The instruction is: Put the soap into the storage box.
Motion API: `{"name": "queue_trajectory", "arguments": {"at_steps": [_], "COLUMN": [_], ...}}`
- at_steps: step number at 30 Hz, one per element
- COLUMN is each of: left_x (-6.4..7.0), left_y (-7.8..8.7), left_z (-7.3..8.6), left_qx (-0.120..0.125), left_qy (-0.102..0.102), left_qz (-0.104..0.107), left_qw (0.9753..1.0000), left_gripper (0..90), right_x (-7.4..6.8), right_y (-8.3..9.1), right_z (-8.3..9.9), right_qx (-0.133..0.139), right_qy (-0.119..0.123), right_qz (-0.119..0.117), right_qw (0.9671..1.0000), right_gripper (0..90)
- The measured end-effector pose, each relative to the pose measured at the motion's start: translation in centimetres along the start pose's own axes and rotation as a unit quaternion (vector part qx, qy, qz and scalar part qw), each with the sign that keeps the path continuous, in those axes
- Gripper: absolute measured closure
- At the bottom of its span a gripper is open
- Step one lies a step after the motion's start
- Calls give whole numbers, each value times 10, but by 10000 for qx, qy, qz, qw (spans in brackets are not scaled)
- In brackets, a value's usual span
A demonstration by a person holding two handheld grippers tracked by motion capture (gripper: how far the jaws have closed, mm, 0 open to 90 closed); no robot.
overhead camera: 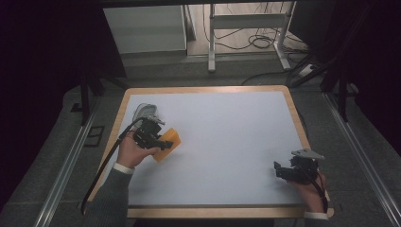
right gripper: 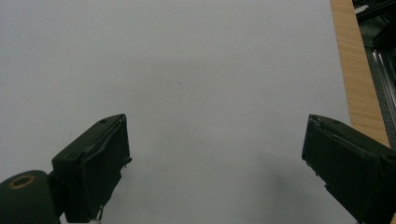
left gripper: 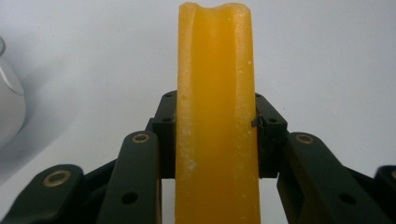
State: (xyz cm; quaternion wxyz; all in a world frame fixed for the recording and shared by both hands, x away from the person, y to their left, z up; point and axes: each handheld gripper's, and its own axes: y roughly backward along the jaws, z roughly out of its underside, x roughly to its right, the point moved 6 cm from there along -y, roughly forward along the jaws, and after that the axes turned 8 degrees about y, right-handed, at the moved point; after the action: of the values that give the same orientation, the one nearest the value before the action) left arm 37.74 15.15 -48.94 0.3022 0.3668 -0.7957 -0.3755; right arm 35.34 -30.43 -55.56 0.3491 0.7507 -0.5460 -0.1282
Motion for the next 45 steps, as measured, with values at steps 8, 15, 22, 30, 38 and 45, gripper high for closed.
{"name": "queue_trajectory", "arguments": {"at_steps": [8,15,22,30,38,45], "left_x": [-2,-4,-8,-19,-32,-42], "left_y": [6,9,10,13,18,24], "left_z": [-4,-9,-12,-17,-24,-31], "left_qx": [56,93,91,121,214,300], "left_qy": [-8,7,30,181,356,450], "left_qz": [-35,-78,-159,-225,-305,-381], "left_qw": [10000,9999,9998,9995,9987,9978], "left_gripper": [608,608,608,608,608,608], "right_x": [0,1,1,2,2,2], "right_y": [2,3,3,3,3,3], "right_z": [-2,-2,-2,-2,-2,-2], "right_qx": [60,73,68,67,63,66], "right_qy": [-14,-49,-46,-55,-56,-45], "right_qz": [-32,-12,-8,-2,1,1], "right_qw": [10000,10000,10000,10000,10000,10000], "right_gripper": [75,75,75,75,75,75]}}
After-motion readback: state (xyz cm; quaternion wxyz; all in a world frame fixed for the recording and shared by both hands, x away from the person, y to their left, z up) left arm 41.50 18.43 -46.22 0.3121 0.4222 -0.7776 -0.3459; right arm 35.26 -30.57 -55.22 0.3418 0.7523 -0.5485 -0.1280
